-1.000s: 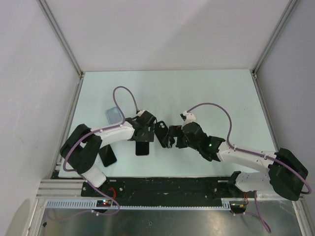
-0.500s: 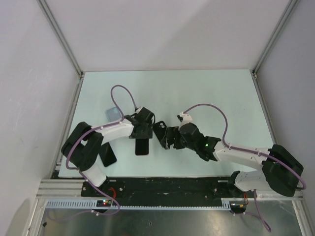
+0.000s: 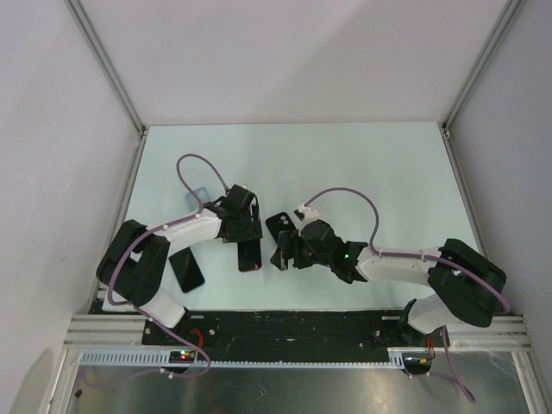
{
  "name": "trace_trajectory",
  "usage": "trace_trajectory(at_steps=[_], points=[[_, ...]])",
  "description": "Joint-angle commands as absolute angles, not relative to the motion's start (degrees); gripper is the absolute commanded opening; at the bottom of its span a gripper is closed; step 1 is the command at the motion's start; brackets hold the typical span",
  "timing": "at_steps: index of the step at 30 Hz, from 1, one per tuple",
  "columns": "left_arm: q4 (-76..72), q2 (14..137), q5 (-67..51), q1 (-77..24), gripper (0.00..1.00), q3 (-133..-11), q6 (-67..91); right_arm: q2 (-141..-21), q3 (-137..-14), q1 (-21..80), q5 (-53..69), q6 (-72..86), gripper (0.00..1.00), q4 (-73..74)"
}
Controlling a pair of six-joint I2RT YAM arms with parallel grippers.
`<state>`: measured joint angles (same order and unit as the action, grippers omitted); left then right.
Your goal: Put the phone into the phone case
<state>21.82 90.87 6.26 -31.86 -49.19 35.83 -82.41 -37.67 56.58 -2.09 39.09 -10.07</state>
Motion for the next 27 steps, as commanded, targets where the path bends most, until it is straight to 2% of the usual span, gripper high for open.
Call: trace_trajectory(at_steps=[1,15,27], points=[[21.3,90.0,-3.5,-31.0,0.53,-46.1,39.5,-87.1,-41.7,58.0,1.6,39.8,0.84,-15.1],[20.1,86.9,-7.5,-29.5,0.53,-43.4,40.5,-101.0,-50.0,58.6,9.5,41.2,0.70,-18.7],[19.6,84.4,-9.3,-28.9,0.54,-42.6,41.4,-105.7,-50.9,58.1,10.7,43.5,0.53,-21.1]])
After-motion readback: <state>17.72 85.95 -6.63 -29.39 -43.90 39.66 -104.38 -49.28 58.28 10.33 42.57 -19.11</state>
